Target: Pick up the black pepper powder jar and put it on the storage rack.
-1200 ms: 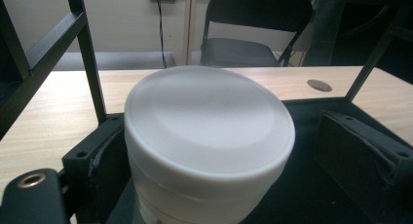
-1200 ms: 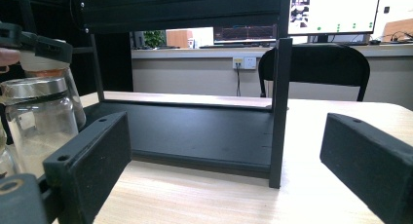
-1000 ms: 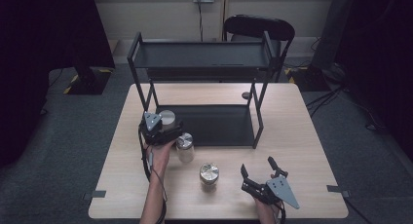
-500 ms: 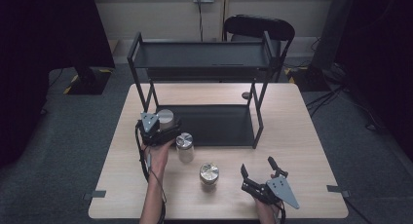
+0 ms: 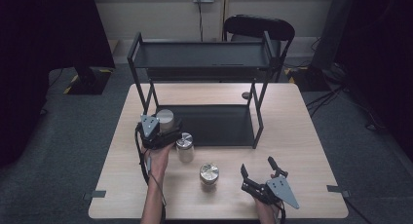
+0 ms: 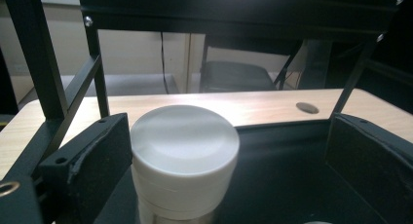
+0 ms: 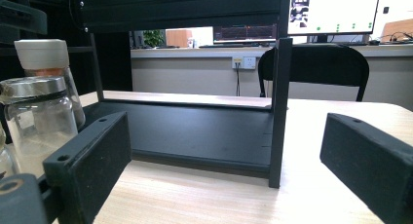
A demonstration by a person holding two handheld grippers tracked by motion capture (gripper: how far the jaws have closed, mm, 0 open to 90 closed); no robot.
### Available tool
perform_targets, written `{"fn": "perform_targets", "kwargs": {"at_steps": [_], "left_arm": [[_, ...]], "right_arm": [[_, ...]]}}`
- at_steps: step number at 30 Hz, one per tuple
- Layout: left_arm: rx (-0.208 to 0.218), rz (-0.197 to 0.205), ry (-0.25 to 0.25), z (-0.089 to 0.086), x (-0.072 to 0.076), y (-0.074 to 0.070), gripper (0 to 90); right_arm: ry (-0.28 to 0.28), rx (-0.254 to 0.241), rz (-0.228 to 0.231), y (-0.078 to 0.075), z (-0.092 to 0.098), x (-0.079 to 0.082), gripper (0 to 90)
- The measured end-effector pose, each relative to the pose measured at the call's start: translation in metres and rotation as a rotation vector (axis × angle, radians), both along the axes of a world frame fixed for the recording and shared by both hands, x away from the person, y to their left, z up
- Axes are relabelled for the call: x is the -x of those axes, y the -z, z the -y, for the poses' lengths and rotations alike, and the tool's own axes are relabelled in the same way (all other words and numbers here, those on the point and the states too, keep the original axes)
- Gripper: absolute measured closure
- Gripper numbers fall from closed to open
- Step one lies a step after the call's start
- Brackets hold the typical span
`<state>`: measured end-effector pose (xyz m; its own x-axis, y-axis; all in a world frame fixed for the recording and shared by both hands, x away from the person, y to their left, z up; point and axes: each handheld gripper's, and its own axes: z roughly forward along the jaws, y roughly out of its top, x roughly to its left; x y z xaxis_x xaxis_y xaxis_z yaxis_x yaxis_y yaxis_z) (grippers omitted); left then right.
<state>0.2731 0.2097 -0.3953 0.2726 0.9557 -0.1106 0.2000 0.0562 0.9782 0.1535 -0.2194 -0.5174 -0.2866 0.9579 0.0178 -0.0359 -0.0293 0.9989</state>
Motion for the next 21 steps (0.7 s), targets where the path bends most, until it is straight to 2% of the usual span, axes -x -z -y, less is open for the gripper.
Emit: {"fn": "perform_targets", "kwargs": {"at_steps": [9,21], "left_arm": [[-0.018,0.043,0.001,0.006,0.011,-0.003,0.7],[-0.012,0.091,-0.018,0.002,0.027,0.001,0.0]], "right_arm": [[0.0,-0.001,0.0,0.0,0.0,0.0,3.3],[0.001,0.0,-0.002,0.0,0.0,0.0,3.3]]}}
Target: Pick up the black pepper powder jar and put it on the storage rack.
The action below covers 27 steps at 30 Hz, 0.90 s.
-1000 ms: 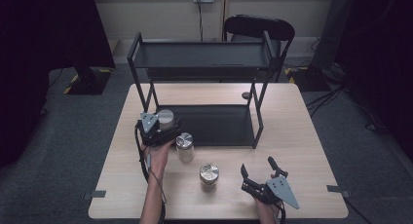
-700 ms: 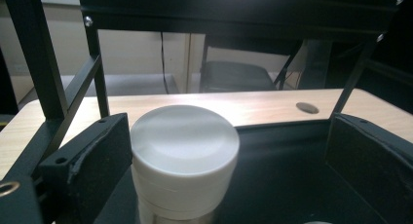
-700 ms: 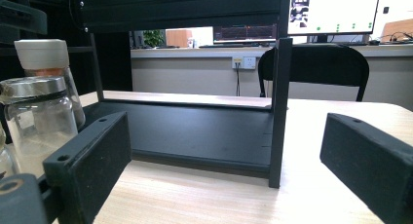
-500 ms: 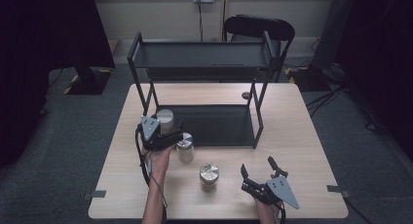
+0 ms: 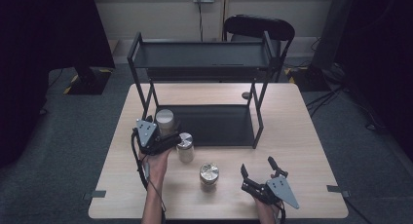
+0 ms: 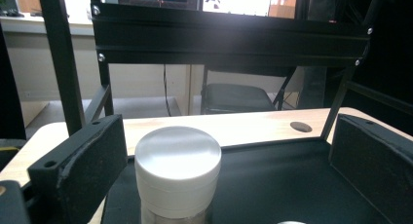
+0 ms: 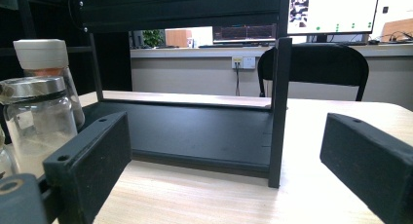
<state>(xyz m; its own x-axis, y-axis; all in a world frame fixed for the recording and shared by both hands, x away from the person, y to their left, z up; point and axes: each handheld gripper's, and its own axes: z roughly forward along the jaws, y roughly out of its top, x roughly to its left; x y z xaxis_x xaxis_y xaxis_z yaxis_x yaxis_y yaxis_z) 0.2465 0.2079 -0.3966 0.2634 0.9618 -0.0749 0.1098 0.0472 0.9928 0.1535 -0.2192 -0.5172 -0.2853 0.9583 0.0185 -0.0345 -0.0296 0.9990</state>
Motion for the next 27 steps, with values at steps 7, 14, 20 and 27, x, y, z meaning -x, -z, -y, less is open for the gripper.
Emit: {"fn": "perform_targets", "kwargs": {"at_steps": [7,14,20,27], "left_arm": [[0.005,0.03,-0.007,-0.003,0.01,0.005,0.0],[0.008,0.063,-0.029,-0.003,0.023,0.015,0.0],[-0.01,0.089,-0.04,-0.003,0.032,0.022,0.0],[-0.014,0.118,-0.054,-0.004,0.044,0.031,0.0]], "right_arm": [[0.0,0.0,0.0,0.0,0.0,0.0,3.3],[0.001,0.002,0.0,0.0,0.0,0.0,3.3],[0.002,0.002,0.001,0.0,0.0,0.0,3.3],[0.002,0.002,0.002,0.0,-0.001,0.0,3.3]]}}
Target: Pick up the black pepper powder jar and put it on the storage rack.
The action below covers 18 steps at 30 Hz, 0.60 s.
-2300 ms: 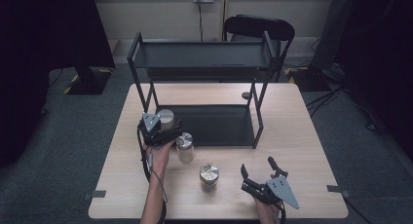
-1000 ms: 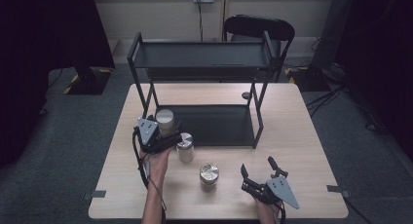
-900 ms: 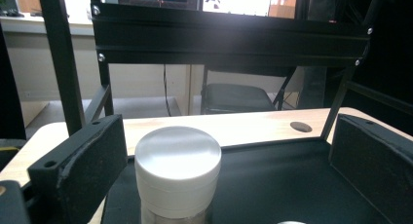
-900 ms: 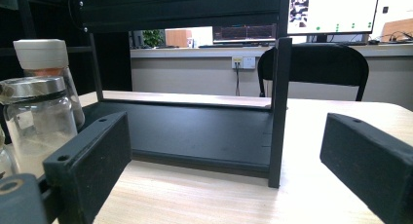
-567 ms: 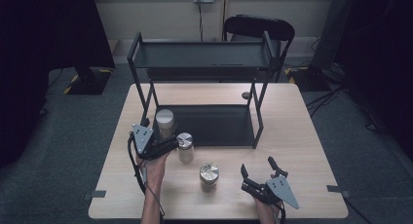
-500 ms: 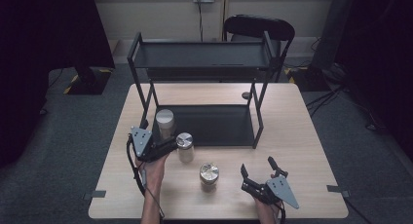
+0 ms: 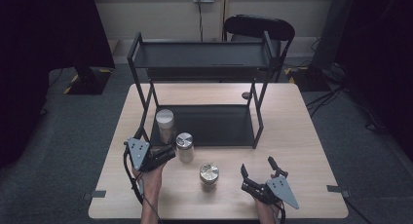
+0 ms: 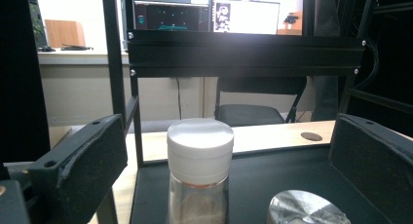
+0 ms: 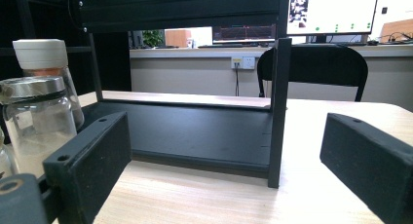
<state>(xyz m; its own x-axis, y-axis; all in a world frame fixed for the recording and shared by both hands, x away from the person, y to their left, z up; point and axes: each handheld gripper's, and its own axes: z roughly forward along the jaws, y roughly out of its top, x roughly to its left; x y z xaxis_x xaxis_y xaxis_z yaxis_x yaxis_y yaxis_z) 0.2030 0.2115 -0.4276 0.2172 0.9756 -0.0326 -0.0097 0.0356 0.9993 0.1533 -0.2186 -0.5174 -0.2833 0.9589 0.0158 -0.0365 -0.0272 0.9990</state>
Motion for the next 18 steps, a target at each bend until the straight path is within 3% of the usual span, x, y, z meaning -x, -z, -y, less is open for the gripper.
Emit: {"fn": "perform_targets", "kwargs": {"at_steps": [18], "left_arm": [[0.019,0.012,-0.044,0.003,0.031,0.034,0.0]], "right_arm": [[0.001,0.001,0.0,0.0,0.0,0.0,3.3]]}}
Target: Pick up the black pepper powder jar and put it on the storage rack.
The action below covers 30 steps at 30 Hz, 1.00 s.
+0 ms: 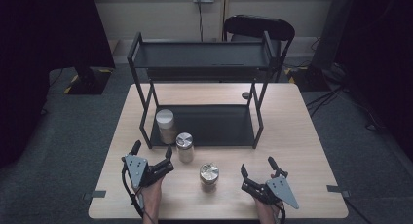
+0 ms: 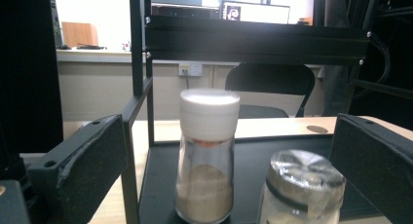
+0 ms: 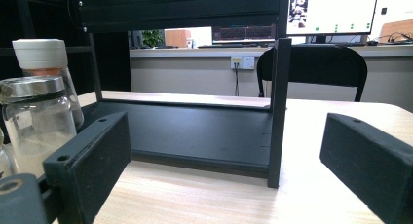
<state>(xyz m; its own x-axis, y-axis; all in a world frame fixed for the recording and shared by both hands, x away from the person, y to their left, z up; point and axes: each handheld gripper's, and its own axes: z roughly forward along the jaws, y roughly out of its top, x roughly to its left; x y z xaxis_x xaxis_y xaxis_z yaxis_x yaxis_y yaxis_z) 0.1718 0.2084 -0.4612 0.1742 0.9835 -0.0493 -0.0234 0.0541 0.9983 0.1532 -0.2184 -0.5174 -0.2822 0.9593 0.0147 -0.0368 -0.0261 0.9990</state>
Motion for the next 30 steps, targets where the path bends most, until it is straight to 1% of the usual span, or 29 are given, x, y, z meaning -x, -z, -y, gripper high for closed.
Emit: {"fn": "perform_targets", "kwargs": {"at_steps": [3,5,6,8,10,11,16,17,18,20,21,23,25,27,30], "left_arm": [[0.002,-0.003,-0.001,0.001,0.003,0.005,0.0],[-0.001,-0.007,0.001,0.001,0.004,0.007,0.0],[-0.008,-0.008,0.001,0.002,0.005,0.008,0.0],[-0.006,-0.01,0.002,0.002,0.007,0.014,0.0],[-0.011,-0.015,0.001,0.003,0.008,0.016,0.0],[-0.014,-0.018,0.007,0.002,0.01,0.021,0.0],[-0.018,-0.037,0.007,0.004,0.014,0.031,0.0],[-0.02,-0.036,0.008,0.005,0.016,0.037,0.0],[-0.022,-0.036,0.008,0.005,0.017,0.04,0.0],[-0.024,-0.041,0.012,0.006,0.02,0.045,0.0],[-0.024,-0.041,0.012,0.006,0.02,0.045,0.0],[-0.028,-0.035,0.014,0.006,0.021,0.05,0.0],[-0.045,-0.022,0.015,0.007,0.023,0.05,0.0],[-0.064,-0.023,0.016,0.007,0.022,0.05,0.0],[-0.062,-0.027,0.016,0.007,0.021,0.051,0.0]], "right_arm": [[0.0,-0.001,0.0,0.0,0.0,0.0,3.3],[0.0,-0.001,0.0,0.0,0.0,0.0,3.3],[0.0,0.0,0.0,0.0,0.0,0.0,3.3],[0.001,0.0,0.0,0.0,0.0,0.0,3.3],[0.001,-0.001,0.0,0.0,0.0,0.0,3.3],[0.001,0.0,-0.001,0.0,0.0,0.0,3.3],[0.002,0.0,-0.001,0.0,0.0,0.0,3.3],[0.001,-0.001,0.0,0.0,0.0,0.0,3.3],[0.001,-0.001,-0.001,0.0,0.0,0.0,3.3],[0.002,0.001,-0.001,0.0,0.0,0.0,3.3],[0.002,0.001,-0.001,0.0,0.0,0.0,3.3],[0.002,0.0,-0.001,0.0,0.0,0.0,3.3],[0.002,0.0,-0.001,0.0,0.0,0.0,3.3],[0.002,0.0,-0.001,0.0,0.0,0.0,3.3],[0.002,-0.002,-0.001,0.0,0.0,0.0,3.3]]}}
